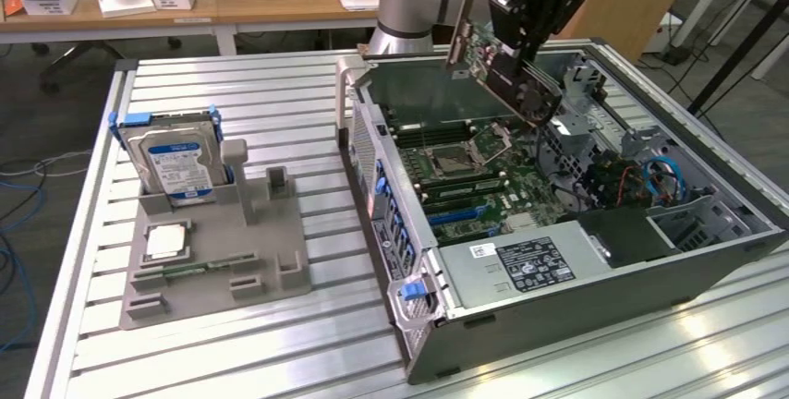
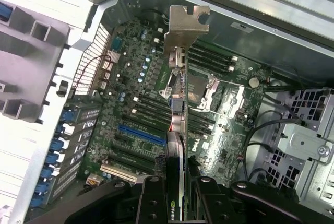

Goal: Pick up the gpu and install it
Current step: 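Insert the gpu into the slot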

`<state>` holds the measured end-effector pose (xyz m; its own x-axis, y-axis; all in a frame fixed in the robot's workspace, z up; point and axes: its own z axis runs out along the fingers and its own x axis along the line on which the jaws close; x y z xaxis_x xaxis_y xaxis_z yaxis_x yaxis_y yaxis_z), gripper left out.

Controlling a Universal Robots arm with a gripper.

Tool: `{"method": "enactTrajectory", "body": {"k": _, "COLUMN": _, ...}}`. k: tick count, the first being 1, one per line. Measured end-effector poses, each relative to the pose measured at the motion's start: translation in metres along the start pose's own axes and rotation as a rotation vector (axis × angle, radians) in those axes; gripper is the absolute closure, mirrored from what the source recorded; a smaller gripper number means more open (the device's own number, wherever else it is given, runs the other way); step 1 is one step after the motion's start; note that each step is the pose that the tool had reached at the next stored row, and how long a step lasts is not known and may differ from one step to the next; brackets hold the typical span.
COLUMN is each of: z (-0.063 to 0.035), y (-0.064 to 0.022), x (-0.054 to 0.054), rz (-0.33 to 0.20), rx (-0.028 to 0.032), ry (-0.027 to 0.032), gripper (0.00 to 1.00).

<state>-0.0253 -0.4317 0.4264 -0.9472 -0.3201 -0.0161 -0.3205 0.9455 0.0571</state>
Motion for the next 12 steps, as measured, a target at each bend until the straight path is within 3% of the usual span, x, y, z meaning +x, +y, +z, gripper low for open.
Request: {"method": "enactTrajectory", "body": {"k": 12, "z": 0.0, "y": -0.0022, "x": -0.0066, "rz": -0.022, "rx": -0.0009, "ry": 0.0011, "gripper": 0.74}}
